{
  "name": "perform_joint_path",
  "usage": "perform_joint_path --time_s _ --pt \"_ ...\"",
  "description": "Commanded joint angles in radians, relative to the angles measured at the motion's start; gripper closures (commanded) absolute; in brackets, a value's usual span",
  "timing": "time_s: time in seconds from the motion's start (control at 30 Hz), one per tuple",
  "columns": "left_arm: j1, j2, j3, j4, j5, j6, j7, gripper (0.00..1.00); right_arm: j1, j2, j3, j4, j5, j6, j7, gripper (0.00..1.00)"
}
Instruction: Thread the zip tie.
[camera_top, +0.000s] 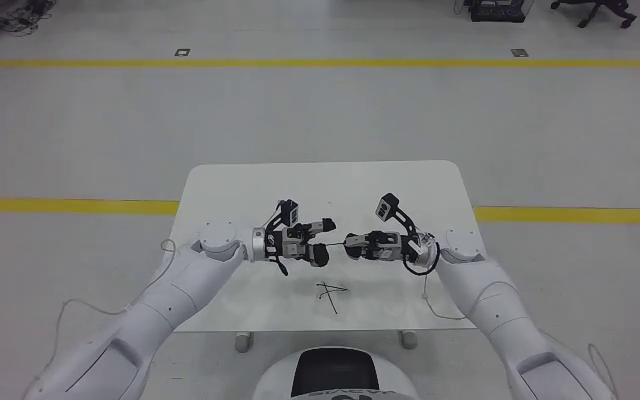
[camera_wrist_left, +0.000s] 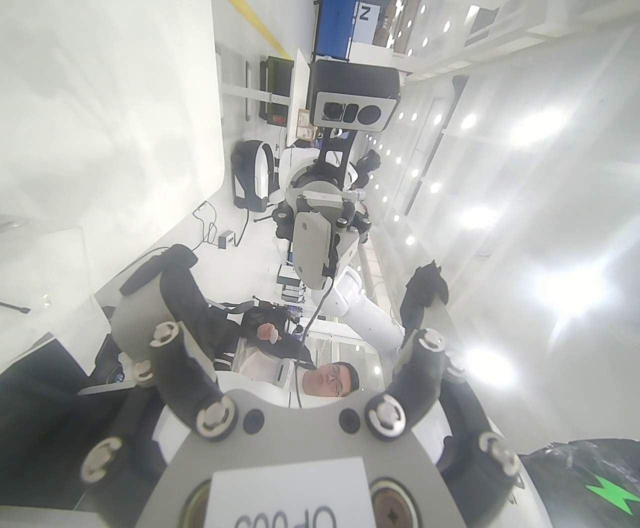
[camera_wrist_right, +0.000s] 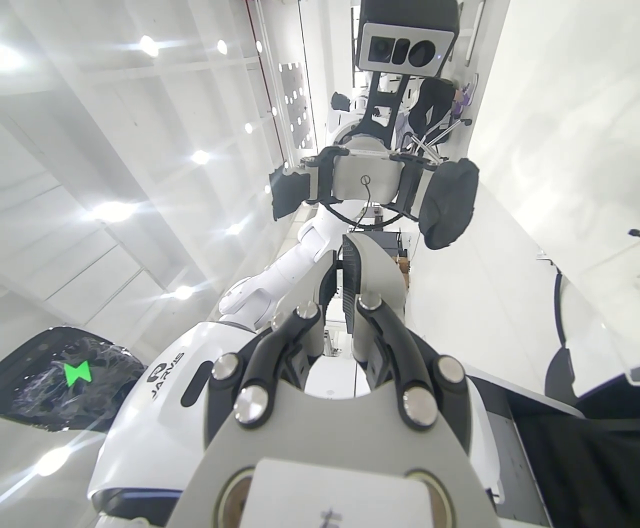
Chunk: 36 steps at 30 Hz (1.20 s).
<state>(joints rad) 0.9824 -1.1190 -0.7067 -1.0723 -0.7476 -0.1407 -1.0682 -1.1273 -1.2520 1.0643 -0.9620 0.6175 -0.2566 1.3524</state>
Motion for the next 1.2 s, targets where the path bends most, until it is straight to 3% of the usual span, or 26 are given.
perform_joint_path --time_s 0.0,0.17,0.3,0.5,0.57,0.7,1.17 --pt "0.000 -0.001 0.001 0.002 0.003 0.002 -0.006 0.09 0.002 0.000 -0.002 0.004 0.003 -0.002 0.002 1.00" --pt "-0.001 -0.004 0.003 0.005 0.006 0.003 -0.006 0.23 0.007 -0.002 -0.008 0.015 0.012 -0.003 0.007 1.00" --pt "-0.002 -0.008 0.003 0.012 0.001 0.002 -0.008 0.18 0.010 -0.003 -0.014 0.023 0.014 -0.006 0.011 1.00" --pt "-0.003 -0.011 -0.001 0.022 -0.008 -0.002 -0.018 0.23 0.014 -0.003 -0.019 0.030 0.014 -0.008 0.013 1.00" --pt "-0.003 -0.012 0.000 0.023 -0.007 -0.003 -0.021 0.27 0.015 -0.003 -0.020 0.032 0.015 -0.009 0.014 1.00" --pt "-0.002 -0.014 0.002 0.022 -0.002 -0.003 -0.026 0.50 0.016 -0.004 -0.023 0.035 0.017 -0.011 0.014 1.00" --pt "-0.002 -0.019 -0.001 0.027 0.001 -0.009 -0.040 0.69 0.027 -0.006 -0.039 0.057 0.002 -0.002 -0.014 1.00"
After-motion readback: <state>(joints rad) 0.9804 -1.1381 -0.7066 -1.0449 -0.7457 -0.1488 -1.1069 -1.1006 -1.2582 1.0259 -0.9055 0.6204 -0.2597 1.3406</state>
